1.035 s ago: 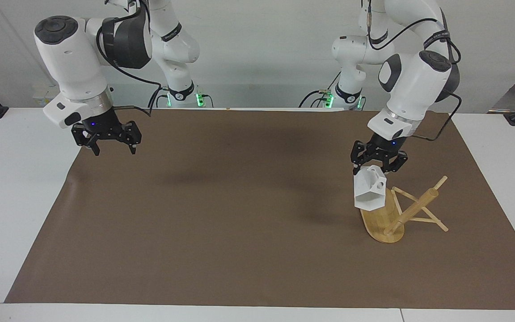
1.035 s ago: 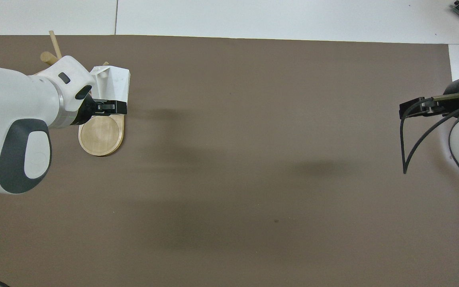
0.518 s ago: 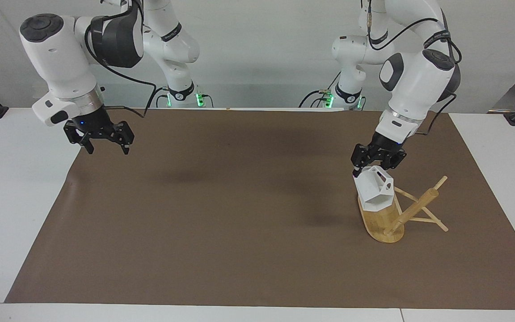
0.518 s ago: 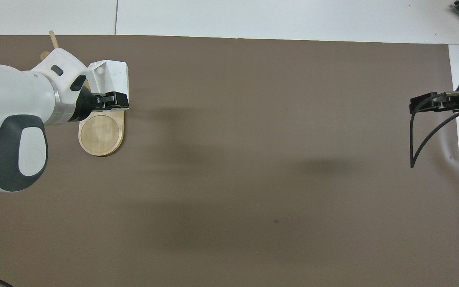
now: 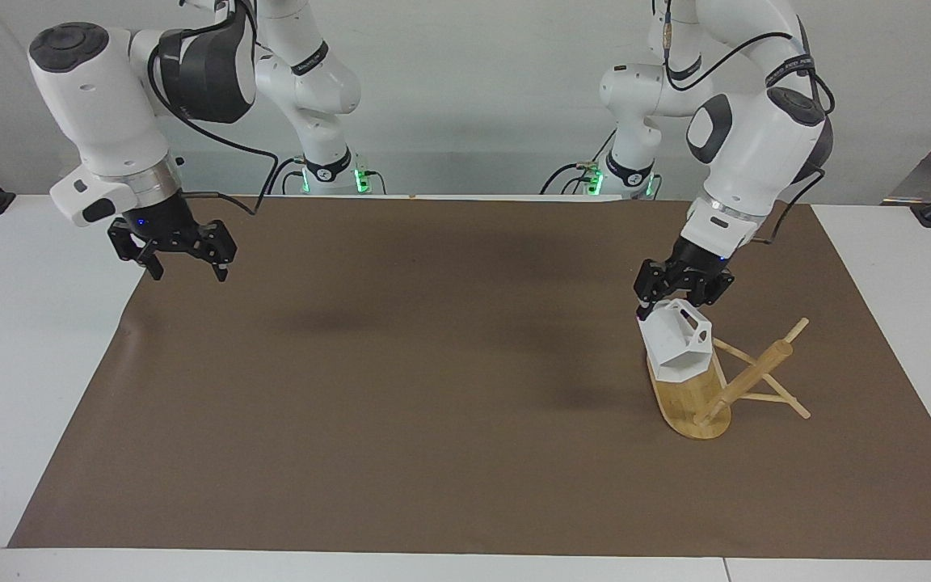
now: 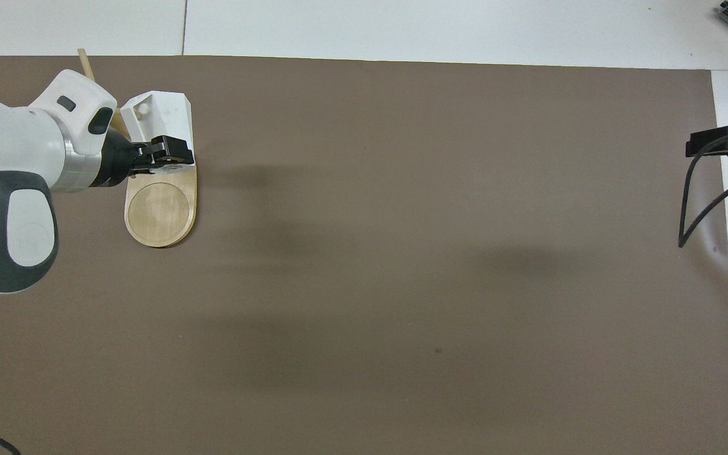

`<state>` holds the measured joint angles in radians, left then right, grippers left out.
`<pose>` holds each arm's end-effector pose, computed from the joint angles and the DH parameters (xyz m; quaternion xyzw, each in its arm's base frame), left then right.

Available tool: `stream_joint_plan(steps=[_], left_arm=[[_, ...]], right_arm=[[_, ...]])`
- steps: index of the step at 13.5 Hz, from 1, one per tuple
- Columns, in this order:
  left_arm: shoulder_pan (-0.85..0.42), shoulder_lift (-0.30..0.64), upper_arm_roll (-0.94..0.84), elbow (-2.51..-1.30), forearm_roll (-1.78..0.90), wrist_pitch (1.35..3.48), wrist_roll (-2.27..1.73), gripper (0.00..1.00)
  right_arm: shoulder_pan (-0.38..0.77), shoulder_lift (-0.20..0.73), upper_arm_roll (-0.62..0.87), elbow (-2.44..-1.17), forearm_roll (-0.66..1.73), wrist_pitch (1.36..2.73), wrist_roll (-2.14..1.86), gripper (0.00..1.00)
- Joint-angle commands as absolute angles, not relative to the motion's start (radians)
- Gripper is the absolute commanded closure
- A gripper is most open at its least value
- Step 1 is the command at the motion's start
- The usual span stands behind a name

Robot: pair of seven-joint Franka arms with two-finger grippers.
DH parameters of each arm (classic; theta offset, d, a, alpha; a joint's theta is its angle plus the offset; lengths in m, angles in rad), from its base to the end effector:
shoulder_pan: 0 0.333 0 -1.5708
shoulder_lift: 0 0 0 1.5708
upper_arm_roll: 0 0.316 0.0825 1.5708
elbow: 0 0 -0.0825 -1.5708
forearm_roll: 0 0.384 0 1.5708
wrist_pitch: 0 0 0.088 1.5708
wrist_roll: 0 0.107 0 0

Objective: Hang cup on rack
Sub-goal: 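Move the cup with the left gripper over the mug tree pegs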

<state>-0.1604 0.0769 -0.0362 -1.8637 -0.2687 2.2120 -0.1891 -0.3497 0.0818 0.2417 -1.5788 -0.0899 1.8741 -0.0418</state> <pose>0.5949 -0.1269 0.5015 0.9819 0.0614 0.1088 0.1420 0.6011 -0.0778 0.6046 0.9933 -0.0256 0.1048 0.0424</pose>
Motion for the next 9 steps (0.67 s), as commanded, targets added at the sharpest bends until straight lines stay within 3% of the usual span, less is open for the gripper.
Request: stream_joint_plan(steps=[1,5,9], left_arm=[[-0.146,0.106,-0.04,-1.845,-0.287,2.238,-0.17,1.0],[-0.121,0.11,-0.04,-1.855,-0.327,2.238,-0.169,1.0],[-0.114,0.106,-0.04,-1.862,-0.357,2.227,-0.173,1.0]], right_arm=[[-0.364,0.077,0.244,-1.467,-0.064,1.736,-0.038,0.0],[-0.367,0.084,0.242,-1.348,-0.064,1.6,-0.04,0.0],[-0.367,0.094,0.244,-1.321,-0.084,1.579,-0.038,0.0]])
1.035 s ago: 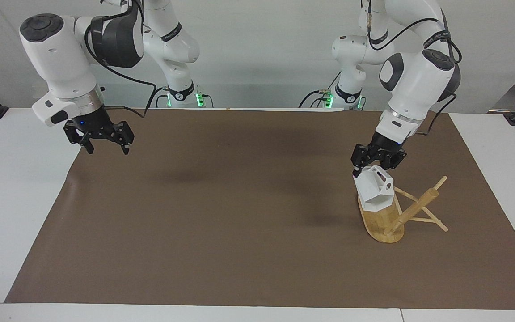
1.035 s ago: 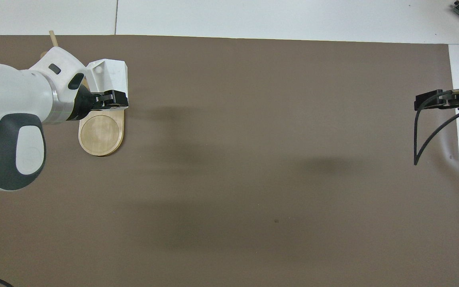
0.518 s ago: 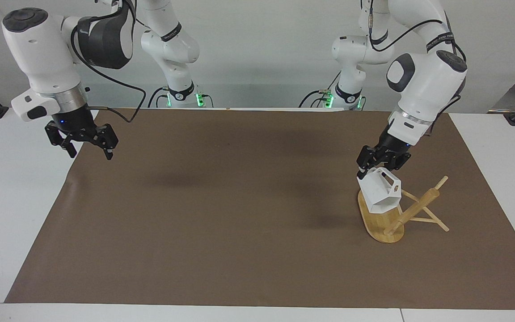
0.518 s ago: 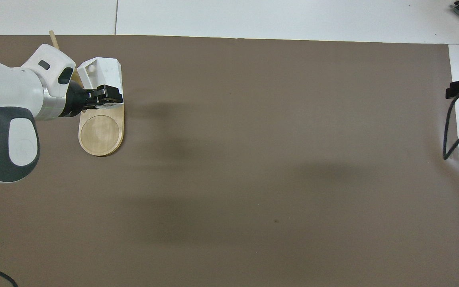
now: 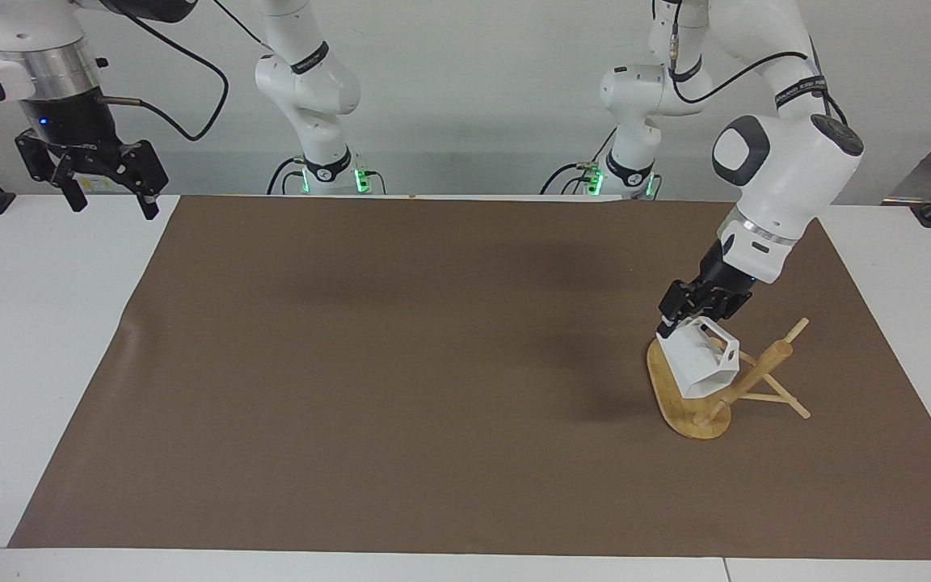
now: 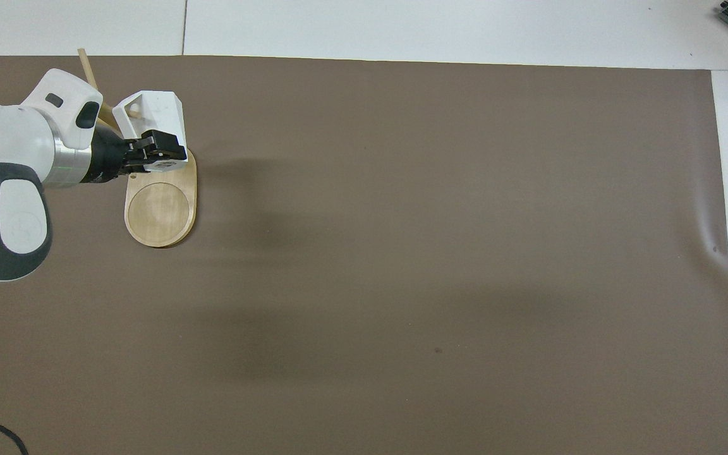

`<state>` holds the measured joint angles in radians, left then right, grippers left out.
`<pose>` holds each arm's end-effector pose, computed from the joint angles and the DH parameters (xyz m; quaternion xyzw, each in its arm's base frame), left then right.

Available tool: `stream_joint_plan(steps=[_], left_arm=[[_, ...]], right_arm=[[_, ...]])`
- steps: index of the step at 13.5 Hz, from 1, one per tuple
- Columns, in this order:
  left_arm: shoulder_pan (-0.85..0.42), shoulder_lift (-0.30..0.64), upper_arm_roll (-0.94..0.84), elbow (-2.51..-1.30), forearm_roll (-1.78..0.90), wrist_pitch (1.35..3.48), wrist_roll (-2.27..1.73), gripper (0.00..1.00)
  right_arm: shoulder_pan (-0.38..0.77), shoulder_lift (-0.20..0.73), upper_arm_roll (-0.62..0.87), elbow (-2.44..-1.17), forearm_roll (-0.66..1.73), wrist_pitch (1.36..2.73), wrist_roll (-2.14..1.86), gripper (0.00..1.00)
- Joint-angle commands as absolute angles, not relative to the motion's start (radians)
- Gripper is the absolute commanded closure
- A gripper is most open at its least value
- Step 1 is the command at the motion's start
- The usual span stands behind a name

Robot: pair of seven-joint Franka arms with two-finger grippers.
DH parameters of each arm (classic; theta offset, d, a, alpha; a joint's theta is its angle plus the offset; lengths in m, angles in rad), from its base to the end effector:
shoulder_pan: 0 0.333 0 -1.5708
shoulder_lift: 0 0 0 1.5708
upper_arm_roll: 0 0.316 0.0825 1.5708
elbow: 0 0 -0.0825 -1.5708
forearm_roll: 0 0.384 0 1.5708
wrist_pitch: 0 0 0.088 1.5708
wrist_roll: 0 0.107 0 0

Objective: Hang cup on rack
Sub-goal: 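Move the cup with the left gripper over the mug tree pegs, then hook the cup handle onto a peg and open the left gripper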

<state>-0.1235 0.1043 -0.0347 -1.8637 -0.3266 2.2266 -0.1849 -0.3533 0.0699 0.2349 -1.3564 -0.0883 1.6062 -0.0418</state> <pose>0.6049 -0.1059 0.4869 0.9770 0.0951 0.1010 0.1619 0.5716 -0.0834 0.6912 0.9944 -0.0416 0.0875 0.0431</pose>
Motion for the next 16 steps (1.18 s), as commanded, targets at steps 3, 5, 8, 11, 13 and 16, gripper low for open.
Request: stream_joint_plan(steps=[3,5,8,11,13,16], left_arm=[[-0.086,0.103,-0.038,-1.864,-0.402,2.206,-0.181,1.0],[-0.083,0.097,-0.037,-1.867,-0.403,2.191,-0.181,1.0],[-0.078,0.095,-0.037,-1.871,-0.403,2.172,-0.181,0.84],[-0.084,0.081,-0.034,-1.865,-0.39,2.135,-0.17,0.33],[-0.075,0.061,-0.032,-1.865,-0.382,2.094,-0.169,0.15],[-0.066,0.038,-0.032,-1.868,-0.327,2.054,-0.17,0.0]], right_arm=[[-0.351,0.095,0.247,-1.334,-0.081,1.565,-0.037,0.0],[-0.347,0.084,0.255,-1.356,-0.064,1.568,-0.04,0.0],[-0.334,0.084,0.262,-1.358,-0.063,1.569,-0.038,0.0],[-0.327,0.081,0.262,-1.355,0.016,1.575,-0.038,0.0],[-0.33,0.075,0.261,-1.353,0.043,1.574,-0.041,0.0],[-0.327,0.072,0.259,-1.356,0.034,1.568,-0.041,0.0]])
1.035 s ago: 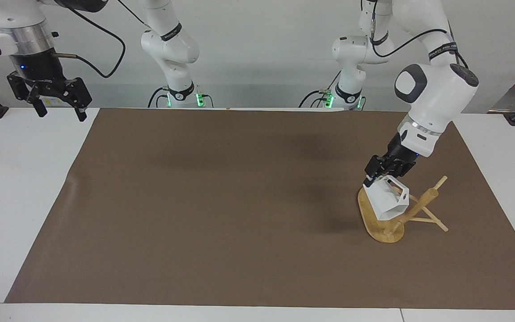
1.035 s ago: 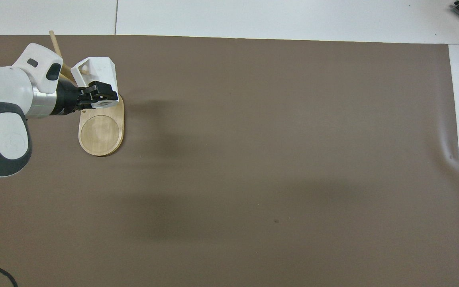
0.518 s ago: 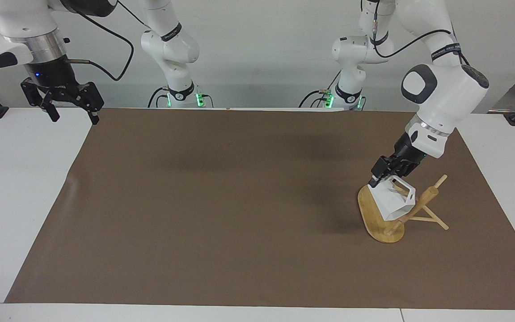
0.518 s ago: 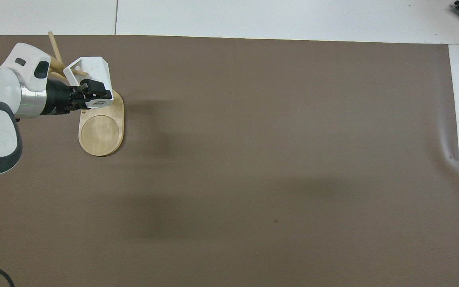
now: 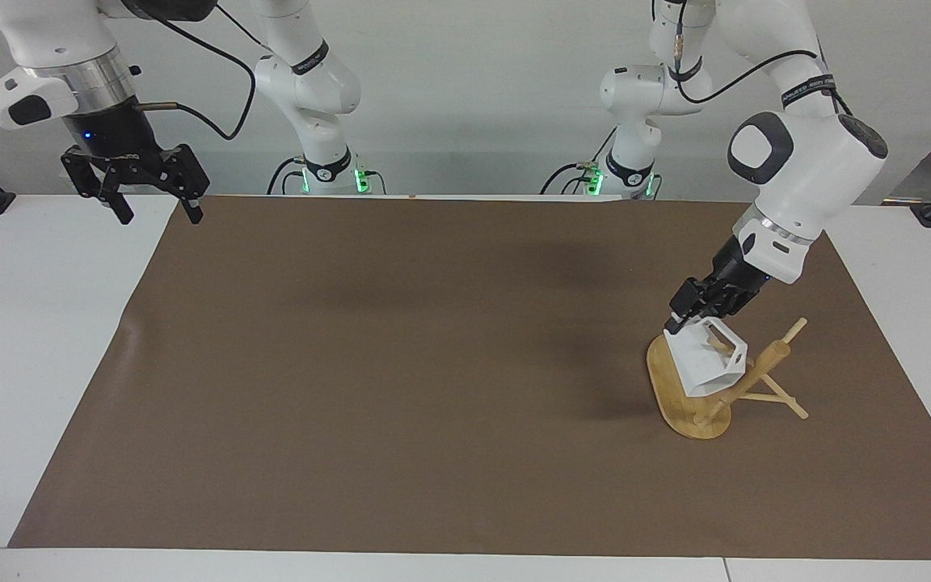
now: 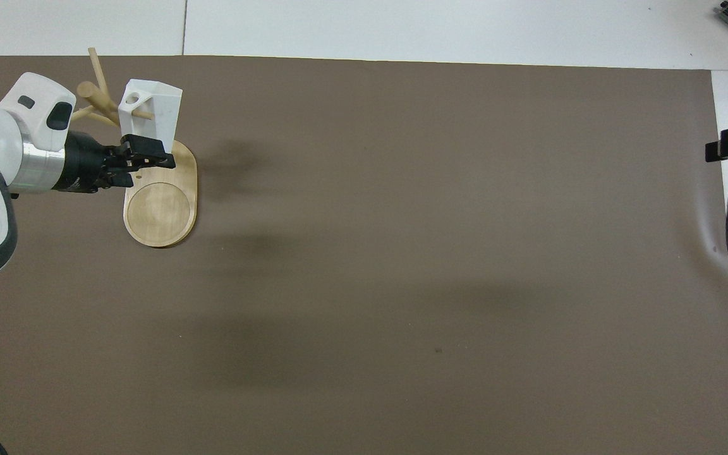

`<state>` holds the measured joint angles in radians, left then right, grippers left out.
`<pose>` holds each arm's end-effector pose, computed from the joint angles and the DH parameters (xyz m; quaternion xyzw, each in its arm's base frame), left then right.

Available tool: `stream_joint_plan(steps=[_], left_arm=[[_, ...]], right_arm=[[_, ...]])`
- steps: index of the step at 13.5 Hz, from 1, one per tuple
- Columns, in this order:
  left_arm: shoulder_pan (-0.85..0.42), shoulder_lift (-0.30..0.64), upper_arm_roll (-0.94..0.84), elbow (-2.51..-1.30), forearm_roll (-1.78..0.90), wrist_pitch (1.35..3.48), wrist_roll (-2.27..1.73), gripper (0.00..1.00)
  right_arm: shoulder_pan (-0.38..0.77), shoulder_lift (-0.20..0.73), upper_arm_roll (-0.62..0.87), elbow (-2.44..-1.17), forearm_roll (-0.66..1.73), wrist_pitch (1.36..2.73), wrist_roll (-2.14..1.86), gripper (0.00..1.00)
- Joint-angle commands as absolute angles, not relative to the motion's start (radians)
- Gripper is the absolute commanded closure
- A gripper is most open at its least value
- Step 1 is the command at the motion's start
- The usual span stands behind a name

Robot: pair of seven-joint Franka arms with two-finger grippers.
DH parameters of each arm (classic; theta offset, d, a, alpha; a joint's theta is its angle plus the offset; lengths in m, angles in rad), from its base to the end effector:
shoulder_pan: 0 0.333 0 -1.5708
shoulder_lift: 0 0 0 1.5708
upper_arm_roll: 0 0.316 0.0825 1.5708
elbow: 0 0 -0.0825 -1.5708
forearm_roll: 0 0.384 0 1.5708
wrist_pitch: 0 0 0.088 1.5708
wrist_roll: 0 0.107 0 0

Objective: Hang cup on rack
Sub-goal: 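Hook the cup handle onto a peg and open the left gripper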

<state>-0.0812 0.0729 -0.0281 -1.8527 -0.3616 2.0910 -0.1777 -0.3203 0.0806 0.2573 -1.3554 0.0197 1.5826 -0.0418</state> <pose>0.5941 -0.0823 0.4981 0.9770 0.1098 0.0569 0.1738 0.5774 -0.0420 0.6832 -0.9970 0.0111 -0.0755 0.0161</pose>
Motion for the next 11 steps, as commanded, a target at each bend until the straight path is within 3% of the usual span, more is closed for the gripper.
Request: stream_joint_plan(steps=[1,7,11], left_arm=[[-0.066,0.034,-0.032,-1.868,-0.293,2.049,-0.167,0.0],[-0.048,-0.052,-0.032,-1.864,-0.125,1.927,-0.005,0.0],[-0.032,-0.078,-0.021,-1.813,-0.091,1.833,0.055,0.0]], right_arm=[[-0.322,0.071,0.259,-1.358,0.028,1.566,-0.041,0.0],[-0.278,0.071,0.229,-1.362,-0.049,1.534,-0.055,0.0],[-0.267,0.019,0.224,-1.474,-0.052,1.535,-0.08,0.0]])
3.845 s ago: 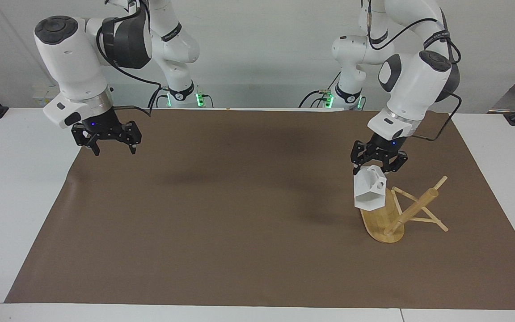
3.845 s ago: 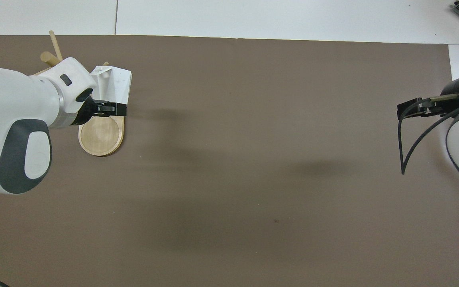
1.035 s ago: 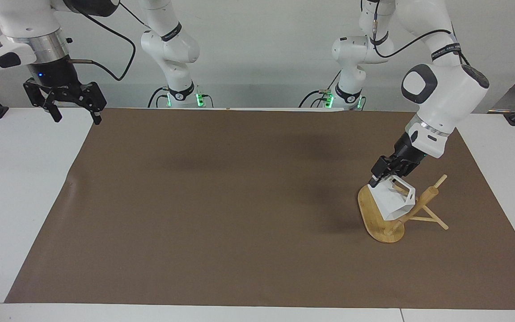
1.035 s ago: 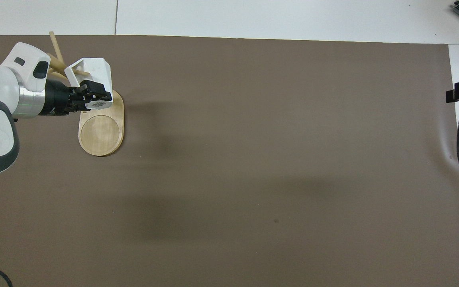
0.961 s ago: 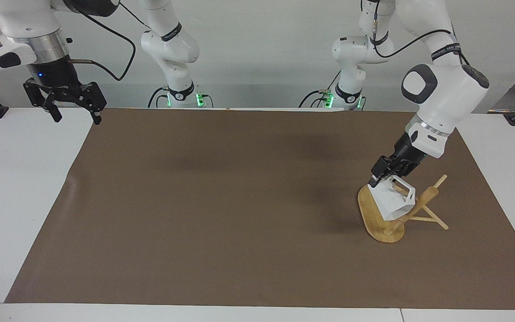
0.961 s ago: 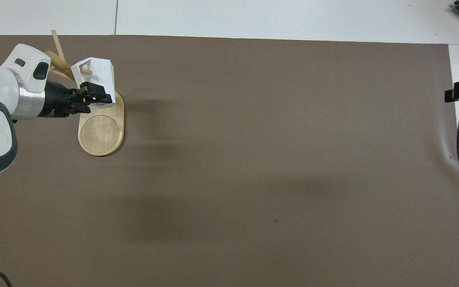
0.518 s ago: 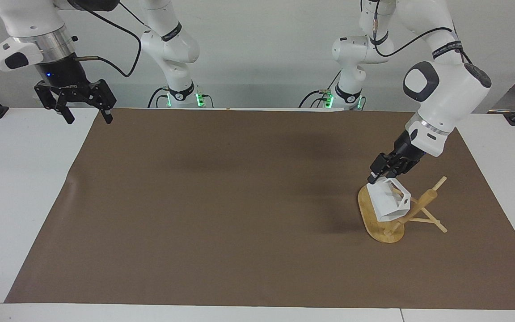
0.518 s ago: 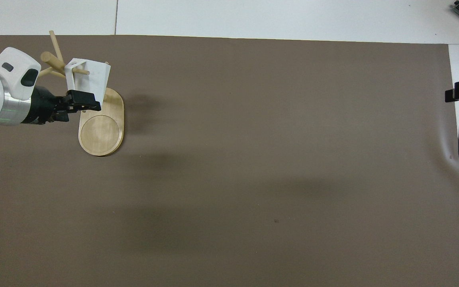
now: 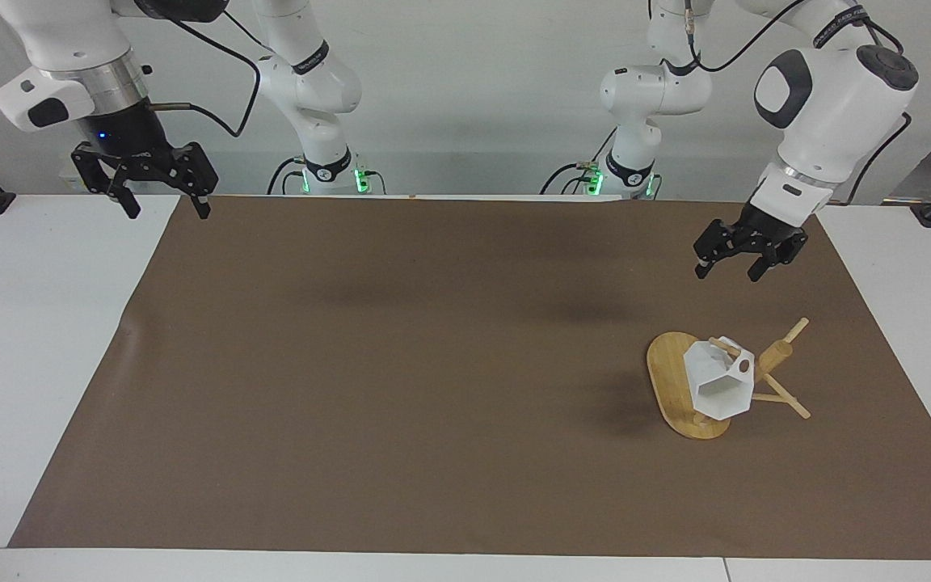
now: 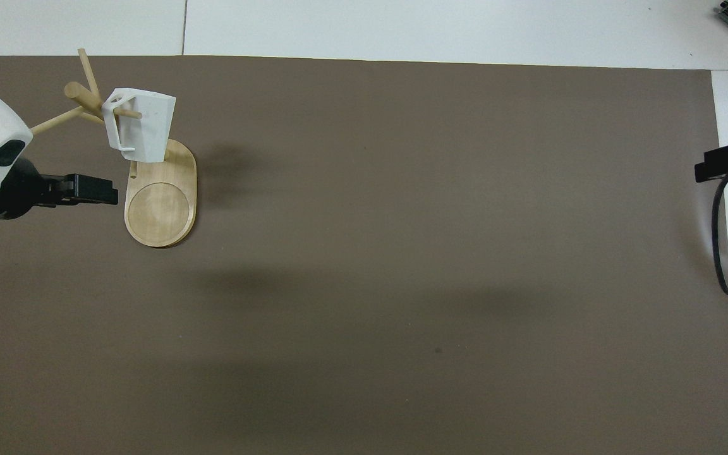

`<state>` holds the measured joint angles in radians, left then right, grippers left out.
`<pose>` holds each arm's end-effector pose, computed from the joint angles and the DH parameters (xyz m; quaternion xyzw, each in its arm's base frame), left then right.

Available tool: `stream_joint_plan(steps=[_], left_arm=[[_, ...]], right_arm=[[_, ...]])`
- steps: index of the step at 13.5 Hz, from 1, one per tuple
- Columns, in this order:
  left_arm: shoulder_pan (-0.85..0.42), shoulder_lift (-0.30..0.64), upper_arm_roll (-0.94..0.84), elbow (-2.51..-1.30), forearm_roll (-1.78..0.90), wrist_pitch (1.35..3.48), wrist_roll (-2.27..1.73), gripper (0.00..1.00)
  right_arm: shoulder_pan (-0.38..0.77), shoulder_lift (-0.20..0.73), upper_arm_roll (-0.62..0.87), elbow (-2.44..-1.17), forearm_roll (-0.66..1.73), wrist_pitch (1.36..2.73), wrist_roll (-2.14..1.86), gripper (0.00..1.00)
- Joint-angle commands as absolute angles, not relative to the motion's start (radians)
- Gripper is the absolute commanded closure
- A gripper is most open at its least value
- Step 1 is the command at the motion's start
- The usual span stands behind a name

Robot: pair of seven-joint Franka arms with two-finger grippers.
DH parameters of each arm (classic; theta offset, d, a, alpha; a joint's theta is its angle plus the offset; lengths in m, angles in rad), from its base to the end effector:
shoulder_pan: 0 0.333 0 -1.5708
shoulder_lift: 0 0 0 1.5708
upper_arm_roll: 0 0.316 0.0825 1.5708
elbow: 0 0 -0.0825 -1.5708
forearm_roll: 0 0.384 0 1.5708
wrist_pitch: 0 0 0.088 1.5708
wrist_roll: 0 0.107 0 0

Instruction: Hang cup on rack

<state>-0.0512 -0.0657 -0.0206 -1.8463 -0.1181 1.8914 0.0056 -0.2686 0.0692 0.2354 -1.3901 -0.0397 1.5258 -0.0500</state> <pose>0.5517 -0.0487 0.5583 0.9966 -0.0231 0.0534 0.0581 0.5702 -0.0290 0.6674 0.9993 0.0063 0.0337 0.0131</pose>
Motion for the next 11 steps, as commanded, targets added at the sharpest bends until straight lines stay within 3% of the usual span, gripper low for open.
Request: stream_joint_plan(steps=[1,5,11], left_arm=[[-0.032,-0.074,-0.021,-1.771,-0.089,1.795,0.057,0.0],[-0.037,-0.023,-0.025,-1.574,-0.015,1.61,0.063,0.0],[-0.035,-0.008,-0.023,-1.468,0.0,1.491,0.058,0.0]], right_arm=[[-0.267,0.017,0.224,-1.482,-0.051,1.536,-0.08,0.0],[-0.262,0.017,0.219,-1.525,-0.049,1.539,-0.08,0.0],[-0.25,0.017,0.204,-1.548,-0.041,1.551,-0.094,0.0]])
